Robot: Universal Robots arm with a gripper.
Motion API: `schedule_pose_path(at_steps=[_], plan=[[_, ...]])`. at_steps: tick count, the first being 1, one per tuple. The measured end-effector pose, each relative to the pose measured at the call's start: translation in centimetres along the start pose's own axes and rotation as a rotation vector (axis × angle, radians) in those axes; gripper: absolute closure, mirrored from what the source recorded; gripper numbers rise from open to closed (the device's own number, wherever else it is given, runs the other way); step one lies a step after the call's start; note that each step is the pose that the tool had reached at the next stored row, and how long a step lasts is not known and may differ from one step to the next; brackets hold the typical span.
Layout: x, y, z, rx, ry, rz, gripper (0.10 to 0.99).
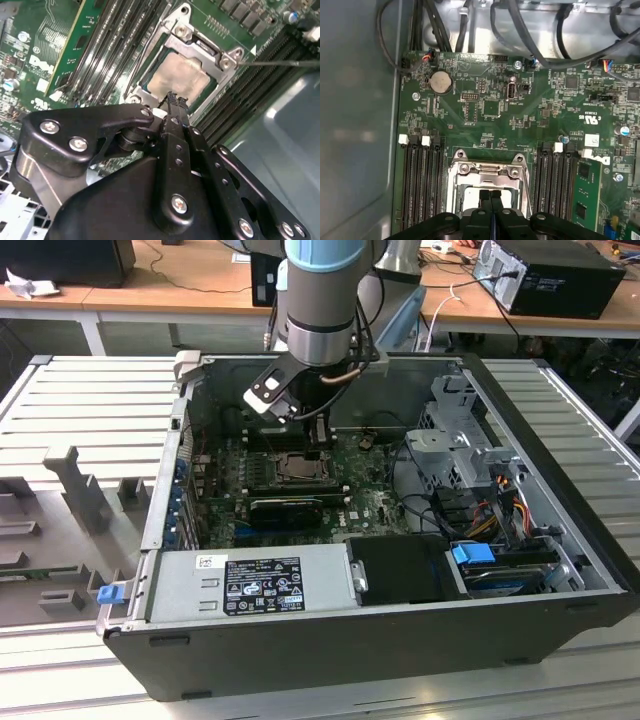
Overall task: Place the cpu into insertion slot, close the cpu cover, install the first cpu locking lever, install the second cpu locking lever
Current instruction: 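Close the cpu cover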
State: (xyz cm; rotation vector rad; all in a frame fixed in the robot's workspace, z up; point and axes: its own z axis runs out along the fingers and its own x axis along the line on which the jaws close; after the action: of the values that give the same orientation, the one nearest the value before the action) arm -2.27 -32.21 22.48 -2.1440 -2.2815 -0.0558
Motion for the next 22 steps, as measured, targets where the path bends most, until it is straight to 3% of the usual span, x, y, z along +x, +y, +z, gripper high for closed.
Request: schedule_pose_path(at_steps=[9,18,22], plan=[[0.12,-2.2,0.44,0.0,0.0002,-0.002,0.98],[0.14,-3.26,1.85,0.0,0.0,-0.003,0.98],[0.16,-3.25,1.63,0.0,0.0006,-0.003,0.98]])
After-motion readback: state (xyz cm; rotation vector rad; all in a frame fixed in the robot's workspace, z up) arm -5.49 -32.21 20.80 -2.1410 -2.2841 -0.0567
